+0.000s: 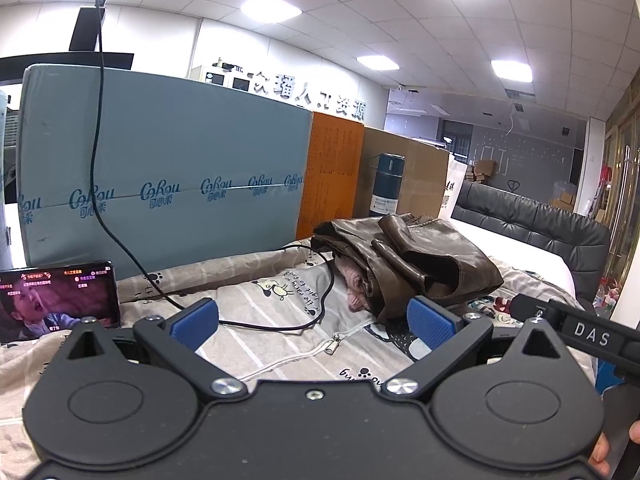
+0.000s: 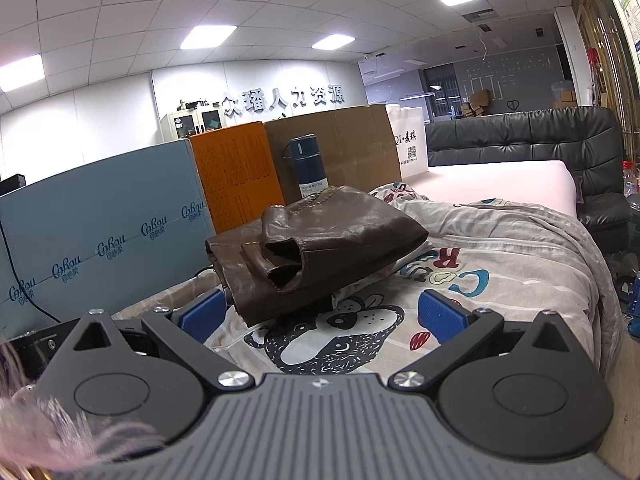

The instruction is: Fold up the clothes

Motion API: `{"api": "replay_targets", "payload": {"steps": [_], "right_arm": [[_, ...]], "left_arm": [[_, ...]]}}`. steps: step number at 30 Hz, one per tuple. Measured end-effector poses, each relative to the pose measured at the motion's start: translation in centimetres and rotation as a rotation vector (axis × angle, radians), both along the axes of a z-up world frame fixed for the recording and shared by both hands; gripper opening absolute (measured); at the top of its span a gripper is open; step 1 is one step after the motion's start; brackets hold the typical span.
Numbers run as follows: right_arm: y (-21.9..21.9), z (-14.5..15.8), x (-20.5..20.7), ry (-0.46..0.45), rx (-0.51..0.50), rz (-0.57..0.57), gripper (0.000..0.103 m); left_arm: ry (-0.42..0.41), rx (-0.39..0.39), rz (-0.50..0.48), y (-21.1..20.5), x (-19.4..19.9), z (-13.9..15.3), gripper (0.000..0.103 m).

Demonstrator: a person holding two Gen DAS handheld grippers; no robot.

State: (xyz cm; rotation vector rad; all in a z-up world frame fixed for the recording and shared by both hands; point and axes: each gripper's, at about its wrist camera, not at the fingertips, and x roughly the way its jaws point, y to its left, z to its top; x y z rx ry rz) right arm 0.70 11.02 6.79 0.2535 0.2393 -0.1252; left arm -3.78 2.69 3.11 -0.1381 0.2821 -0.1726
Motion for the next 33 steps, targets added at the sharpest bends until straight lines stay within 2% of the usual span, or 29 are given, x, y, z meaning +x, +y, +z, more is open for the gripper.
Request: {"api": "replay_targets", "payload": {"steps": [5, 12, 18, 33], "right_arm": [[0.23, -0.01, -0.08, -0.006, -0.033, -0.028, 0.103], [0.35, -0.09, -0.02, -0.005, -0.051, -0.009, 0.103], [0.39, -0.23, 0.04, 0.002, -0.078, -0.049, 0.103], [0.58, -0.25, -0.05, 0.008, -0.095, -0.044, 0.103]], "left_arm": [[-0.01, 0.005, -0.005, -0.18, -0.11, 0.09, 0.103], [-0.008, 0.012, 0.015, -0.14, -0.03, 0.05, 0.103], [-0.006, 0.016, 0.017, -0.13, -0.03, -0.01, 0.103], [-0.006, 0.025, 0.021, -0.31, -0.04, -0.06, 0.103]]}}
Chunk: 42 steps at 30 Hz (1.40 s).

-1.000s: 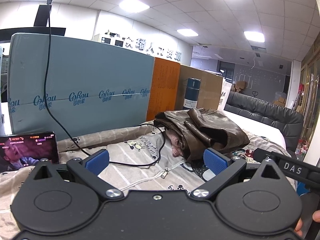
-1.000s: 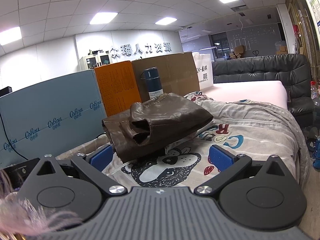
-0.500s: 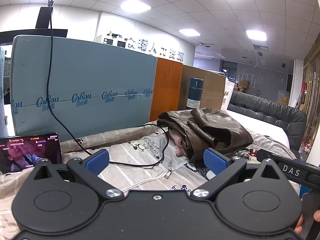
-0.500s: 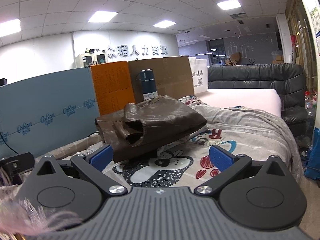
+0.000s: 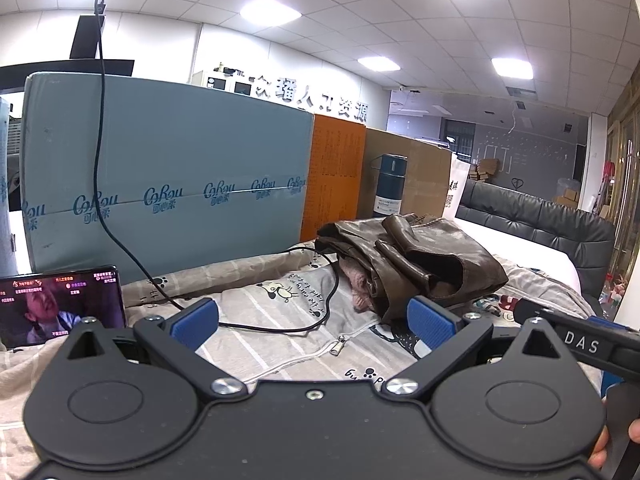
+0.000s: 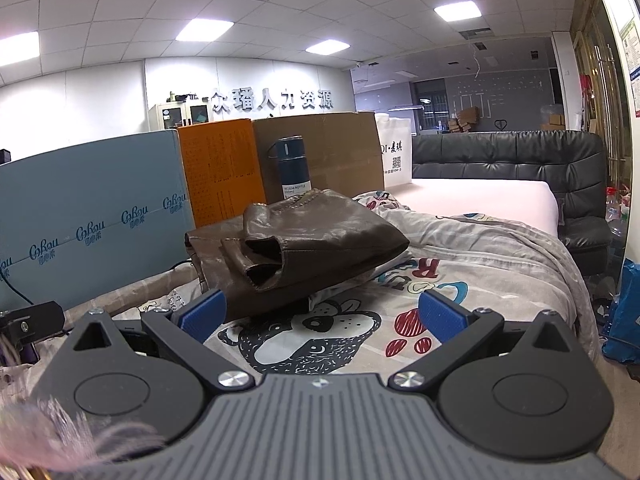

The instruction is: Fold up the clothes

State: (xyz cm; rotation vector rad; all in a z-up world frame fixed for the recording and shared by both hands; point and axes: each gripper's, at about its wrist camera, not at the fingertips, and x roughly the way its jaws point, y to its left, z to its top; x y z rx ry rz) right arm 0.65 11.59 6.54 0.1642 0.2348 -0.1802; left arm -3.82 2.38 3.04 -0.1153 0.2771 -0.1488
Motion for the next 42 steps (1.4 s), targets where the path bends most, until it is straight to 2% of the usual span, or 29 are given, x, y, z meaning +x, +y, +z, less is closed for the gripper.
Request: {"api": "replay_targets", "payload": {"steps": [18, 25, 30, 42], "right_arm": [[0.05, 0.01, 0.04, 0.01, -0.018, -0.005, 0.103], [-0.08, -0.08, 0.25, 0.02, -0.035, -0.044, 0.103], [-0.18, -0.12, 0.24, 0.031, -0.034, -0.043, 0.103], [-0.14, -0.06, 0.42, 0.047, -0.042, -0.024, 0.103]], "left_arm": [[0.007, 0.009, 0.009, -0.03, 0.09, -0.02, 0.103], [0.01, 0.02, 0.017, -0.09, 0.17, -0.13, 0.103], [0.028, 0.04, 0.053, -0.12, 0.38, -0.26, 0.103], [0.061, 0.056, 0.054, -0.3, 0.78, -0.69, 0.103]]}}
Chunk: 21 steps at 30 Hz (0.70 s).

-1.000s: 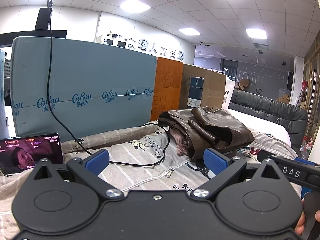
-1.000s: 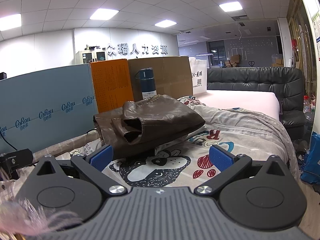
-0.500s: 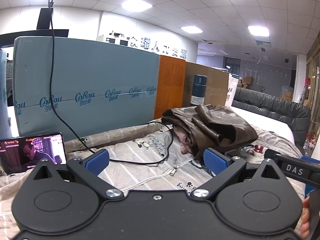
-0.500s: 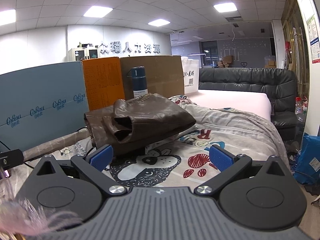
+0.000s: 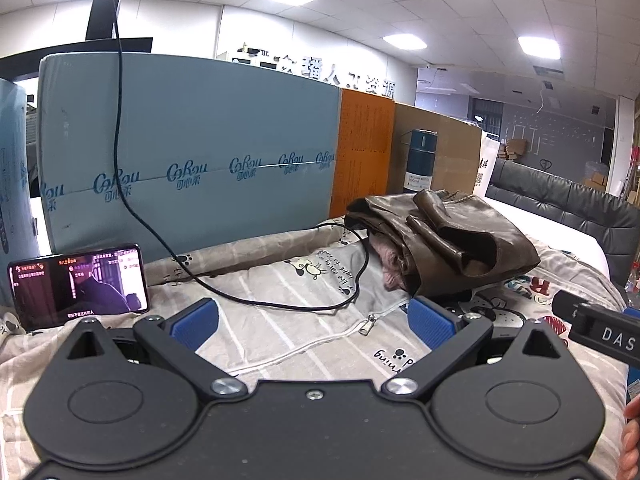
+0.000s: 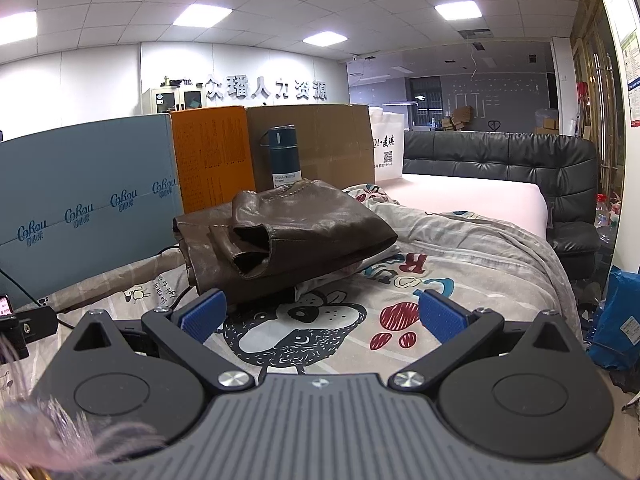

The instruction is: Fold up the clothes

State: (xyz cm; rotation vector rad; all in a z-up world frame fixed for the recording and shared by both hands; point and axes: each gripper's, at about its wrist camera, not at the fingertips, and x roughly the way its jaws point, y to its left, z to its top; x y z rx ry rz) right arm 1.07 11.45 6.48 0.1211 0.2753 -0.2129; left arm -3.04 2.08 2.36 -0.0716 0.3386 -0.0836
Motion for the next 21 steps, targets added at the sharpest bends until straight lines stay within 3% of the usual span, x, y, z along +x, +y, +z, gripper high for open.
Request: {"api": "replay_targets", "payload": {"steps": [21], "right_arm": [[0.23, -0.31, 0.47, 0.03, -0.014, 0.001, 0.103]], "left_arm": [[0.009, 0.031, -0.003, -0.4, 0.1, -0.16, 0.103]]}}
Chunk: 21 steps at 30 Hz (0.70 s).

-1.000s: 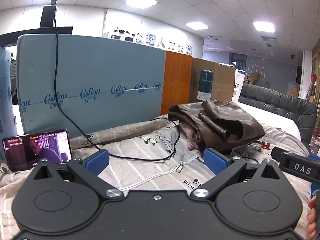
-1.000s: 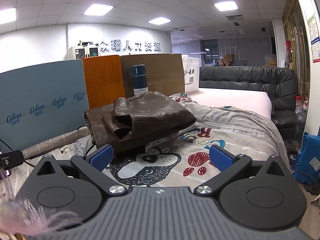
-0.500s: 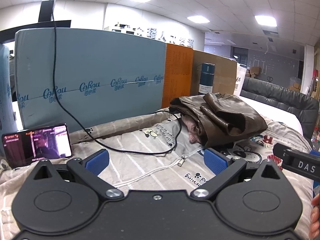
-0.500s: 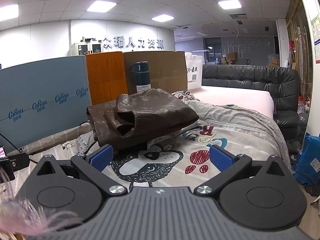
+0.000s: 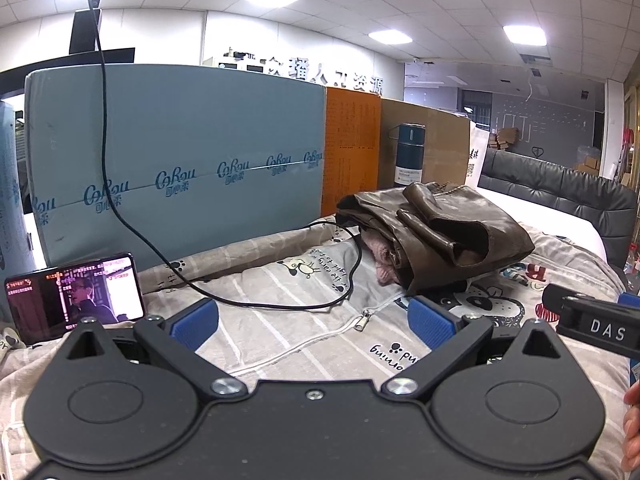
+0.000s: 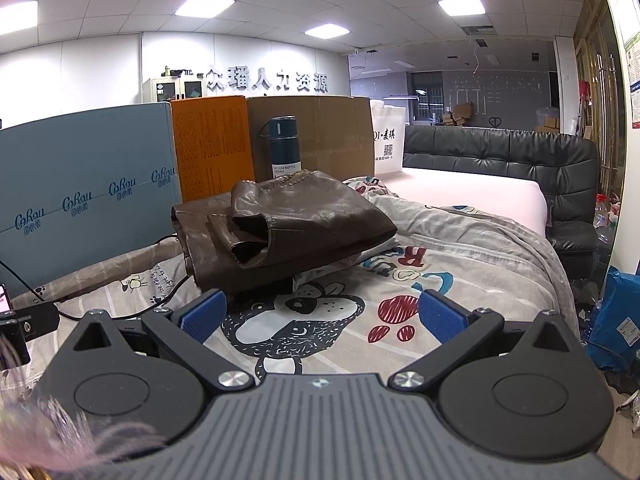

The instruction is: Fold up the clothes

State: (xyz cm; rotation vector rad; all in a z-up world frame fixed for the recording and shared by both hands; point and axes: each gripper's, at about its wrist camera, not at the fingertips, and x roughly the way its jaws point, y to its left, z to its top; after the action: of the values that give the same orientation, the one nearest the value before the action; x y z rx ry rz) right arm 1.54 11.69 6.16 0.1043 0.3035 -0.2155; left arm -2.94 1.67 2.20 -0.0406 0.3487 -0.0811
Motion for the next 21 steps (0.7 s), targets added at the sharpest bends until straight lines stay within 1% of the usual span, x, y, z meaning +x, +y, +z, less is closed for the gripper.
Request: {"api": "replay_targets", "payload": {"steps": [21], "right_arm": [[0.14, -0.33, 0.26, 0.035, -0.015, 0.0, 0.103]], "left_arm": [[0.005, 0.01, 0.002, -0.2, -0.02, -0.1, 0.103]]}}
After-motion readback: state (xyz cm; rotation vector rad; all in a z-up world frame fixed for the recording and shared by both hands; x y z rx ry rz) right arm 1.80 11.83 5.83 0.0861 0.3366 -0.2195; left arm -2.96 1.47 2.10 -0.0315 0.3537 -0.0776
